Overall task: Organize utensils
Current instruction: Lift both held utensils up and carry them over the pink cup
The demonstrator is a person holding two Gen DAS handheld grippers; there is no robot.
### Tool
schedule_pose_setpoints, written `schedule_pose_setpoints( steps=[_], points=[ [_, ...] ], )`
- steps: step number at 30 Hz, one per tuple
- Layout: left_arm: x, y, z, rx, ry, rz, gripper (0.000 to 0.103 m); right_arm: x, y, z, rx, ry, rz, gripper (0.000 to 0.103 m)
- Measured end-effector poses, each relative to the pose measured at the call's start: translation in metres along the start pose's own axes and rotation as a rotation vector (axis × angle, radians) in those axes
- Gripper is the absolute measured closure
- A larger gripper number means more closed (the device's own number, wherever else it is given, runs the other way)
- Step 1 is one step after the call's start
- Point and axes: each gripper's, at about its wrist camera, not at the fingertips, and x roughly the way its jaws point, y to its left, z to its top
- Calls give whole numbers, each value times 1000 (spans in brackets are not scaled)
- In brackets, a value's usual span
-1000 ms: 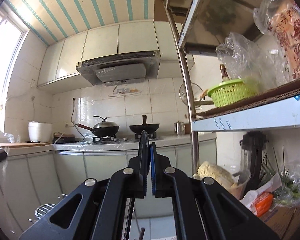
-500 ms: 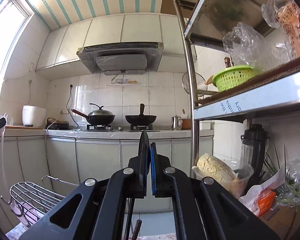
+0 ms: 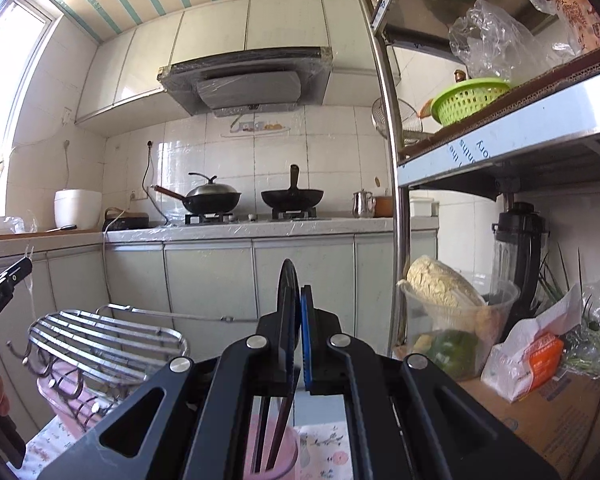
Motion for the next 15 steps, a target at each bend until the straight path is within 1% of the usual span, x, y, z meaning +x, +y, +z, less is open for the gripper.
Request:
schedule_pose_setpoints(
  steps=[5, 10, 12, 14, 15],
  points=[
    [-16, 8, -13, -58, 114, -72, 100, -8, 0, -8, 13, 60, 33, 100],
    [-24, 13, -21, -115, 221, -142, 98, -11, -3, -15, 37, 143, 59, 100],
    [-24, 13, -25, -120, 256, -157, 98, -11, -6, -18, 54, 179, 69, 100],
    [-22, 12, -30, -121, 298, -173, 98, -11, -8, -20, 66, 191, 65, 100],
    [-23, 13, -30, -120, 296, -168, 98, -12, -9, -19, 69, 196, 63, 100]
  ],
)
